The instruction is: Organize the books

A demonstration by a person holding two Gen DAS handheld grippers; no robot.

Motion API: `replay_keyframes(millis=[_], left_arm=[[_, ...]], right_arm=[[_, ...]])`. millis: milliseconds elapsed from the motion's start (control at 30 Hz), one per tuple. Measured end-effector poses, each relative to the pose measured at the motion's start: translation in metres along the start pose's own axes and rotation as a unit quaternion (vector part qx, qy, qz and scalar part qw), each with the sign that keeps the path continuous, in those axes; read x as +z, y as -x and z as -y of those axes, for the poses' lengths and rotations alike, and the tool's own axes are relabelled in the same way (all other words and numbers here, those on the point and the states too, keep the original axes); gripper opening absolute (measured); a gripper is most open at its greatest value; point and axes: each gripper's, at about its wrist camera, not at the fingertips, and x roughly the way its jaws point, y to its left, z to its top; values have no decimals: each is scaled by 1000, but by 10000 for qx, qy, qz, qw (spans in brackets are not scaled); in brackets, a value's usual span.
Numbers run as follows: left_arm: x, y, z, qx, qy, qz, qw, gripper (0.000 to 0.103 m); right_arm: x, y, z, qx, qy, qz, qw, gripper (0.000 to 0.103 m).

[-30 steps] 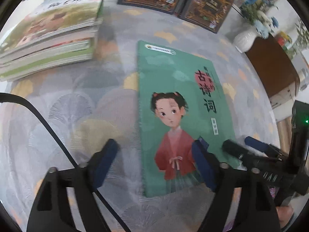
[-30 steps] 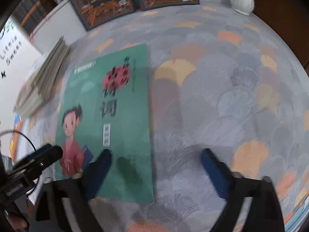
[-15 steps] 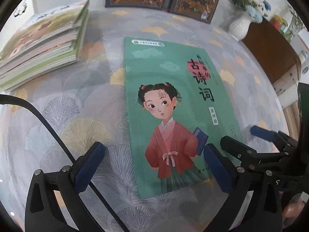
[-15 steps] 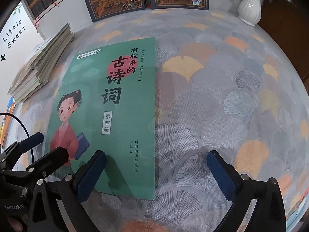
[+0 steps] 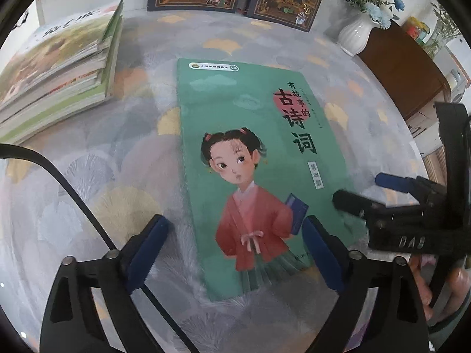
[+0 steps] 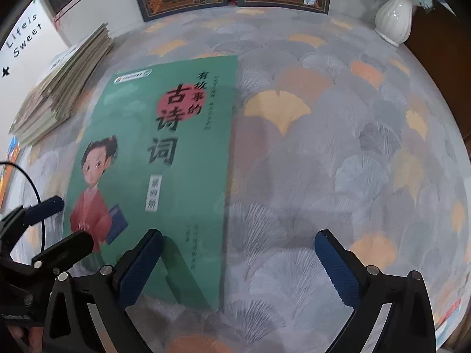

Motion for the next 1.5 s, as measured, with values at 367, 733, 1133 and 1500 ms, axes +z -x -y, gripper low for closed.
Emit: replay_keyframes(millis=[367, 733, 1133, 1500], left_arm=[[13, -1, -2, -414, 224, -27, 9989, 69], [15, -1, -21, -978, 533, 7, 9938, 69], [25, 11, -21, -2446, 1221, 289, 9615, 42], [17, -5, -35, -2575, 2020, 88, 9449, 31]], right_arm=[[18, -12, -16, 199, 435, 28, 9989, 103], [16, -16, -15, 308, 651, -38, 9974, 103], [6, -7, -9, 855, 570, 97, 9947, 102], [12, -3, 13, 1506, -159, 98, 9884, 103]])
